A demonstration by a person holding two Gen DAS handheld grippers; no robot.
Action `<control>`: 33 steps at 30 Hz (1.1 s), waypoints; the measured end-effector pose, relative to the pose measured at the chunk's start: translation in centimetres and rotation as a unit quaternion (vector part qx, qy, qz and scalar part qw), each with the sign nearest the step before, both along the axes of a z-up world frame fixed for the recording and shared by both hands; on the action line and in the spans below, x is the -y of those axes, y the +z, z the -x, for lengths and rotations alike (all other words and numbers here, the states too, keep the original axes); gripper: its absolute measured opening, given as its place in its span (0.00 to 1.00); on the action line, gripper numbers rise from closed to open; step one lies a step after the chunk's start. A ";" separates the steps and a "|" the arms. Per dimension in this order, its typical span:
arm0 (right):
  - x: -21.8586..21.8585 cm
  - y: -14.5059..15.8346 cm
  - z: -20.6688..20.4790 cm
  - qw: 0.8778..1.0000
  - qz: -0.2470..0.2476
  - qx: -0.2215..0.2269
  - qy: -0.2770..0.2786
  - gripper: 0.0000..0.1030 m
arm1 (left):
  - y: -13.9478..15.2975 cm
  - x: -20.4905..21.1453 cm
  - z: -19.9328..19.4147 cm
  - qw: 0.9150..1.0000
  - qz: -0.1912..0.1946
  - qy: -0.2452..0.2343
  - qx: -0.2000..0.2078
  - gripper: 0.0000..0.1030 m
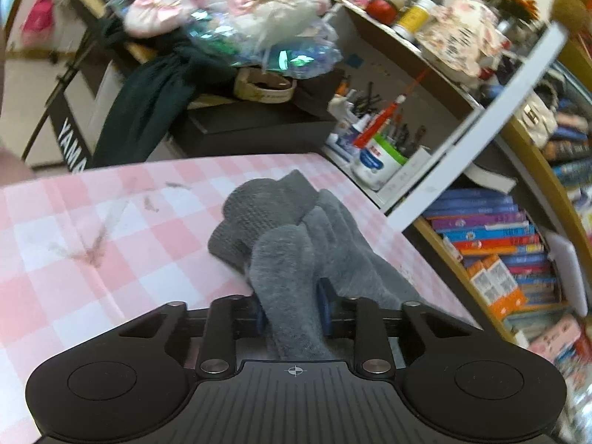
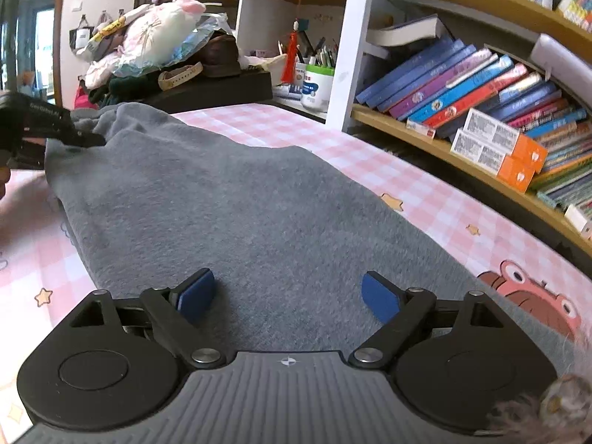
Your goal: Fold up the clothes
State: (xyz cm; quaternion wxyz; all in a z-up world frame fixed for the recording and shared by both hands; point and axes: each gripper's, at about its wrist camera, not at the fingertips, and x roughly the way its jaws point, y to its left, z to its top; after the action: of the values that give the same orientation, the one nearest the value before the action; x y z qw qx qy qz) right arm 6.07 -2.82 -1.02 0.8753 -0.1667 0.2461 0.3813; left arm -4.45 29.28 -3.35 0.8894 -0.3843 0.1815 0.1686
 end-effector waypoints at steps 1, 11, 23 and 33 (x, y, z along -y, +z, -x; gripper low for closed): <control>0.1 0.0 -0.2 1.000 -0.004 -0.007 0.001 0.84 | 0.1 0.1 0.1 1.000 0.003 0.004 0.004 0.17; 2.8 0.4 -1.2 0.992 -0.098 -0.084 0.014 0.84 | 4.8 3.3 0.6 0.997 -0.062 -0.018 0.043 0.14; 4.3 1.3 0.5 0.993 -0.105 -0.061 -0.002 0.85 | 9.3 8.7 1.0 0.975 -0.194 -0.081 0.072 0.14; 10.2 2.6 -0.4 0.978 -0.183 -0.089 -0.056 0.85 | 11.4 16.1 0.1 0.922 -0.342 -0.171 0.065 0.15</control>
State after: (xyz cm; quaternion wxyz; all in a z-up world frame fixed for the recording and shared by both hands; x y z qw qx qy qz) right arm 6.44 -12.99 1.56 0.8853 0.0446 0.2585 0.3839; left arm -4.58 13.20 8.03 0.9917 -0.0302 0.1179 0.0405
